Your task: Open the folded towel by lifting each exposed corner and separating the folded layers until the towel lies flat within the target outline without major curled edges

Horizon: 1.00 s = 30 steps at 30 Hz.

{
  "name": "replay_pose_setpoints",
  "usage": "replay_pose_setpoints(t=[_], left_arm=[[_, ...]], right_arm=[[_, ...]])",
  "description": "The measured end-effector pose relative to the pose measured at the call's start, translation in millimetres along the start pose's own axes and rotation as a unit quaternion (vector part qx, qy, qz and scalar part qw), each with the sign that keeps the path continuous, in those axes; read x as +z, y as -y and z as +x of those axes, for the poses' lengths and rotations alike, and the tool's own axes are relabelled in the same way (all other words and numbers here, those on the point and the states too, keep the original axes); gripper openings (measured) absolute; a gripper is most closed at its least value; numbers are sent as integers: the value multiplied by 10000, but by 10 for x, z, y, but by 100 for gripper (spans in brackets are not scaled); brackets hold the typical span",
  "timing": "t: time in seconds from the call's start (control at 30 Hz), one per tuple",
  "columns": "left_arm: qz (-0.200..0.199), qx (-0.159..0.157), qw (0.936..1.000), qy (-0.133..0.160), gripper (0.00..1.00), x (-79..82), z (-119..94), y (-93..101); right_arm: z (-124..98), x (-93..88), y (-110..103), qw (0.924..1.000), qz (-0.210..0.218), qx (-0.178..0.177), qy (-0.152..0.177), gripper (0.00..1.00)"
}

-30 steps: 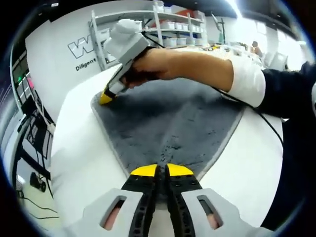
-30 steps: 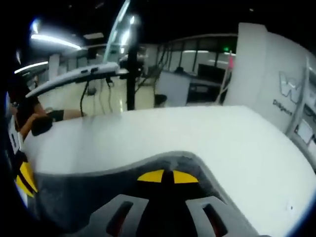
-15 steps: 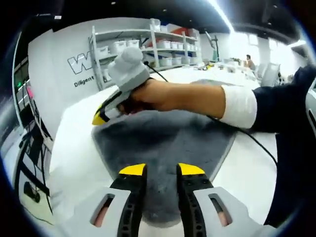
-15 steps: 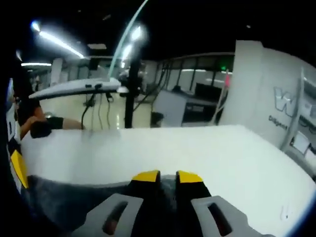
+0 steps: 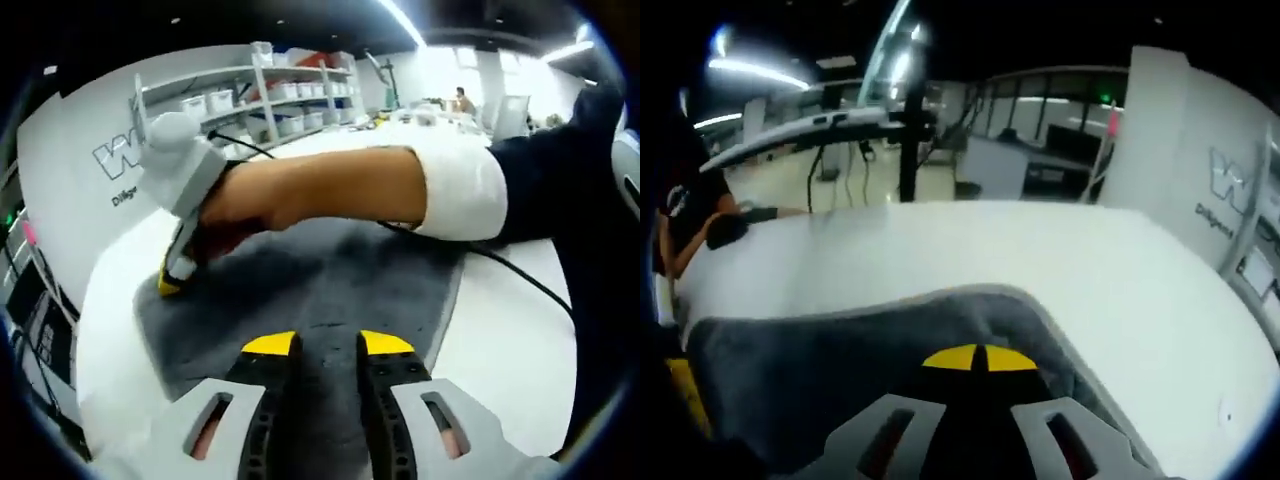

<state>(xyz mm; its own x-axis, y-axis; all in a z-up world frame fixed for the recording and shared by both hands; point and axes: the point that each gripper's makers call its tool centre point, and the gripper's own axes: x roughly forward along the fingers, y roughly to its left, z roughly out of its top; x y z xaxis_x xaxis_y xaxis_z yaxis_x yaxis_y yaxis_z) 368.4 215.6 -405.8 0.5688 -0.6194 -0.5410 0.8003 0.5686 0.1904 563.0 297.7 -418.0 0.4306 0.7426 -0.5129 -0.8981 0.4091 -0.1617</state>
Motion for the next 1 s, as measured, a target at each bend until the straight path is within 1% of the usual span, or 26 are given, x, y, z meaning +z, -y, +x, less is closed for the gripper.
replay_pose_setpoints(t=[0.03,0.07,0.1,0.2,0.27,0.3,0.33,0.37,0.5,0.53,0.6,0.63,0.67,0.7,0.77,0.8,0.83,0.93,0.97,1.0], left_arm=[[-43,-47,10000,1,23,-8,13,17],[-158,-100,9998,37,23,-6,17,34],[-365,-159,9992,64,22,-15,23,57],[-387,-182,9990,123,21,-27,16,39],[-442,-189,9987,139,22,-21,19,41],[-480,-195,9986,131,22,-22,21,35],[-525,-200,9983,134,22,-19,18,25],[-548,-187,9982,163,22,-13,18,7],[-697,-91,9973,219,22,-1,6,-56],[-746,-93,9967,301,22,26,-5,-61],[-925,-29,9942,555,22,124,-27,-100],[-927,51,9932,704,22,184,-46,-138],[-836,165,9929,830,22,242,-70,-181],[-796,276,9920,936,22,288,-92,-221],[-871,394,9900,1035,22,339,-119,-267],[-893,449,9887,1117,21,368,-122,-289],[-911,492,9879,1153,20,379,-119,-307],[-898,611,9872,1170,18,405,-78,-332],[-886,635,9871,1174,16,411,-69,-336],[-880,679,9866,1197,15,429,-55,-343]], right_arm=[[12,25,11,10000,30,-12,78,0],[5,19,19,10000,54,-13,70,0],[6,22,19,9999,69,-21,87,0],[15,33,14,9999,-19,-65,84,0],[-38,44,0,9996,-221,-115,-124,0],[-54,73,-4,9995,-263,-130,-104,0],[-69,203,35,9993,-335,-143,32,0],[-123,299,56,9993,-305,-125,164,0],[-327,383,109,9989,-318,-176,300,0],[-364,396,127,9989,-307,-174,310,0],[-428,385,151,9991,-239,-145,303,0],[-458,373,155,9992,-217,-120,308,0],[-484,350,145,9994,-187,-47,283,0],[-510,315,130,9997,-141,50,217,0],[-579,283,134,9998,-96,72,165,0],[-640,244,111,9997,-146,90,144,0],[-701,201,100,9997,-209,152,50,0],[-846,95,125,9994,-231,186,-161,0],[-861,82,129,9994,-235,190,-184,0],[-915,24,123,9989,-279,259,-276,0]])
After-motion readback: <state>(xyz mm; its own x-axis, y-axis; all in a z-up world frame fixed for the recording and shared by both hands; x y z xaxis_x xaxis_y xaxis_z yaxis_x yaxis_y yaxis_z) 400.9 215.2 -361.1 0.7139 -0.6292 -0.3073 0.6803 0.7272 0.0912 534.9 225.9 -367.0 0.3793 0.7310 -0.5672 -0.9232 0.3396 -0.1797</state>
